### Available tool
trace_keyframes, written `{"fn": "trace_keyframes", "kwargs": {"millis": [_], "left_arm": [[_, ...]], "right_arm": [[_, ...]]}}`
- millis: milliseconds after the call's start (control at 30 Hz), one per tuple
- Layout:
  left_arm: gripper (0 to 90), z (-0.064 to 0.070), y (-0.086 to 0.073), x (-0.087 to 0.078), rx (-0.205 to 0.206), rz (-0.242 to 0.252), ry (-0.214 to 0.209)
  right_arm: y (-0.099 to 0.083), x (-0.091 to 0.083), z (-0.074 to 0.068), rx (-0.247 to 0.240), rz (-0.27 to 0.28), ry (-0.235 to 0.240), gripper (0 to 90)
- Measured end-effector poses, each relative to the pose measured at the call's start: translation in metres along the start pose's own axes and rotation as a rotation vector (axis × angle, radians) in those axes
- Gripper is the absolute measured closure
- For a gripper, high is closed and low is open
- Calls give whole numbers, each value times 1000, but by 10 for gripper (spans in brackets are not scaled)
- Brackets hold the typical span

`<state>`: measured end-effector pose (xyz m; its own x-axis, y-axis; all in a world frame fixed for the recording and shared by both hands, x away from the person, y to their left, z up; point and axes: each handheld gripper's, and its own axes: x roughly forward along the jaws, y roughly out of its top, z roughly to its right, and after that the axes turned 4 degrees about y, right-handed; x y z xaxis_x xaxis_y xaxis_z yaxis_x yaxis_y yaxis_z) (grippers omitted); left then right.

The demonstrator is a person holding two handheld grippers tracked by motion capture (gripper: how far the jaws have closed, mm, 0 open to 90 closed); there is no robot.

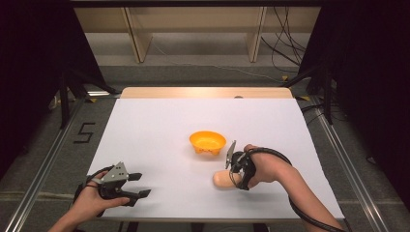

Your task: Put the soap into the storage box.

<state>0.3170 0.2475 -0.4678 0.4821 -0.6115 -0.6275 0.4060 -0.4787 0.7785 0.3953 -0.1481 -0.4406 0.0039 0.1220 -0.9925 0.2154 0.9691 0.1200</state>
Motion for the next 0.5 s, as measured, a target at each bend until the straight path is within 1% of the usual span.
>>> {"fn": "trace_keyframes", "kwargs": {"millis": [33,67,100,167,200,233,267,300,333,367,400,433,467,500], "left_arm": [[308,0,0,0,0,0,0],[308,0,0,0,-1,0,-1],[308,0,0,0,-1,1,-1],[308,0,0,-1,8,-6,3],[308,-1,0,0,6,-5,-1],[308,-1,0,-1,7,-5,0],[308,-1,0,-1,8,-6,0],[308,-1,0,-1,8,-6,0],[308,0,0,0,7,-5,1],[308,0,0,0,0,0,-1],[308,0,0,0,1,-1,-1],[308,0,0,0,1,-1,-1],[308,0,0,0,1,0,-1],[308,0,0,0,1,0,-1]], "right_arm": [[3,1,4,-68,4,-9,276],[3,1,4,-68,4,-9,276],[5,1,2,-26,4,3,276],[9,3,3,-54,-5,-8,275],[10,3,2,-33,-15,-2,275],[13,4,3,-55,-11,6,275],[16,6,3,-67,3,3,275],[16,6,3,-67,3,3,275],[17,8,6,-112,12,-1,273],[19,10,4,-90,0,2,272],[22,11,2,-76,-25,21,272],[22,11,2,-76,-25,21,272],[22,12,2,-83,-20,19,272],[24,13,4,-118,-12,9,271]]}}
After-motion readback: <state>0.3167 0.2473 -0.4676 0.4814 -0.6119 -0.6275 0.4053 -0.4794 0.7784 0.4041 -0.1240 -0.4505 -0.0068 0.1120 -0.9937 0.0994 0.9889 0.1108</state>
